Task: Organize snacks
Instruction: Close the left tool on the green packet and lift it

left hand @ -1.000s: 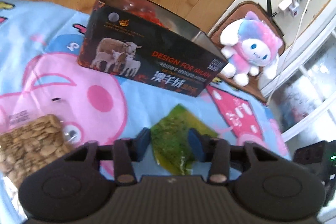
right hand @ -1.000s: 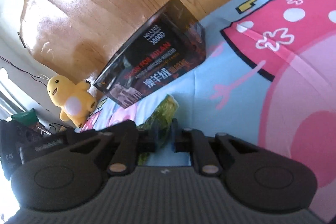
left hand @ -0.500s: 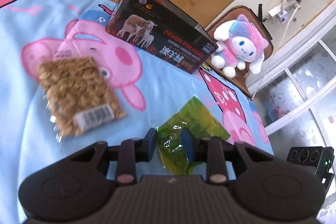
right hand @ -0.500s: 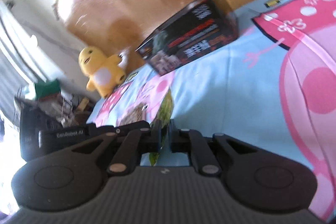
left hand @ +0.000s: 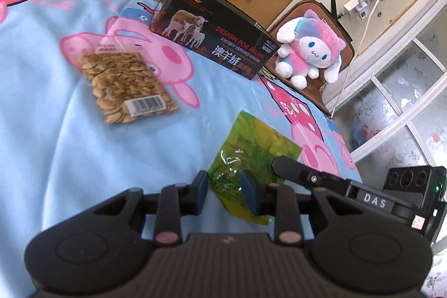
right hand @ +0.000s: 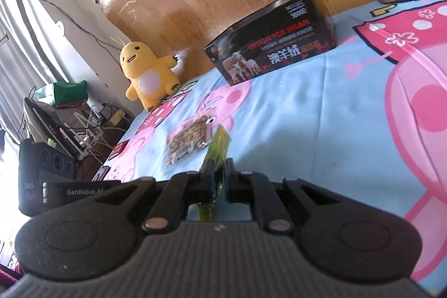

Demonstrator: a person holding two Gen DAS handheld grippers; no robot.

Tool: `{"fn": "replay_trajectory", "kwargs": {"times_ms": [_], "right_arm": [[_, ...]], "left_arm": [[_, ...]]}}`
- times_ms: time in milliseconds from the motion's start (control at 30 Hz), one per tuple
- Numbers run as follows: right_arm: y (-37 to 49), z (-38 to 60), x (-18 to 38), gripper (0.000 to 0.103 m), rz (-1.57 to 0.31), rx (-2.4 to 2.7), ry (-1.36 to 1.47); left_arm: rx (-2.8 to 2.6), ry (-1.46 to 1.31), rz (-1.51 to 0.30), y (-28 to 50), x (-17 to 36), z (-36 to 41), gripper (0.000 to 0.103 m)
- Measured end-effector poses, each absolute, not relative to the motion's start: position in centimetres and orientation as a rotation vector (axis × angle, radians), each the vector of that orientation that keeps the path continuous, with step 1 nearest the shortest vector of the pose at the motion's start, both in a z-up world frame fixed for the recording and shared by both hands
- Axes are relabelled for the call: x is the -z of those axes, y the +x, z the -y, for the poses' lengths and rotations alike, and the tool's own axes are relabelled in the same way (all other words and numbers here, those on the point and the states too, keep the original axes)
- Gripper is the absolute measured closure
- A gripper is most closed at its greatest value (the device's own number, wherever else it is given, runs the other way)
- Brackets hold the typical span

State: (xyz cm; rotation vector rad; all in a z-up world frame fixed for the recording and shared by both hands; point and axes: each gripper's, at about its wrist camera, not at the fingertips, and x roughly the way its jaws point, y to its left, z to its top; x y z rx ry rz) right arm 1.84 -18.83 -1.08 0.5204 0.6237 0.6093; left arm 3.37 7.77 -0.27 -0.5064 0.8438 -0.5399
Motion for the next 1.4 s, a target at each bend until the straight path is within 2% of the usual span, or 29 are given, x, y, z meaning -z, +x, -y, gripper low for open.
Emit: {"fn": "replay_trajectory", "kwargs": {"times_ms": [267, 300, 367, 400, 467, 533, 800, 933, 1200, 1300, 1333, 1400], "right_arm": [[1.5, 18.2, 1.0, 0.093, -0.614, -0.622, 0.492], [1.4, 18.2, 1.0, 0.093, -0.611, -0.622, 0.485], [1.2, 18.0, 0.9, 0.093, -0.602, -0.62, 0.473], [1.1, 17.9, 0.9, 0.093, -0.597, -0.618, 0.466], [1.0, 17.9, 0.9, 0.093, -0.588, -0.614, 0.453], [1.0, 17.8, 0.9, 0.093, -0.579, -0.612, 0.443], [0.7, 17.2, 0.8, 0.093, -0.538, -0.616, 0.396], [1.1, 17.0, 0.9, 0.093, -0.544, -0.616, 0.404], [0.5, 16.6, 0.8, 0.093, -0.51, -0.649, 0.4], [-0.4, 16.3, 0.4, 0.094, -0.449, -0.71, 0.357], [-0.7, 16.2, 0.2, 0.095, -0.428, -0.733, 0.337], [-0.8, 16.3, 0.2, 0.096, -0.416, -0.793, 0.322]], "left_arm": [[0.544, -0.525, -0.836, 2.6, 0.4, -8.6, 0.074], [0.547, -0.528, -0.835, 2.7, 0.4, -8.7, 0.07], [0.54, -0.529, -0.814, 2.7, 0.1, -9.0, 0.058], [0.534, -0.525, -0.802, 2.7, 0.0, -9.1, 0.047], [0.541, -0.517, -0.781, 2.7, -0.3, -9.4, 0.039], [0.562, -0.517, -0.777, 3.0, -0.4, -9.6, 0.024], [0.624, -0.521, -0.764, 3.2, 0.1, -9.6, 0.023], [0.66, -0.523, -0.772, 3.1, 0.3, -9.3, 0.03], [0.673, -0.536, -0.781, 3.7, 0.4, -9.5, 0.028], [0.685, -0.537, -0.775, 3.6, 0.4, -9.5, 0.021], [0.696, -0.537, -0.77, 3.5, 0.4, -9.5, 0.011], [0.709, -0.531, -0.754, 3.3, 0.2, -9.6, 0.004]]}}
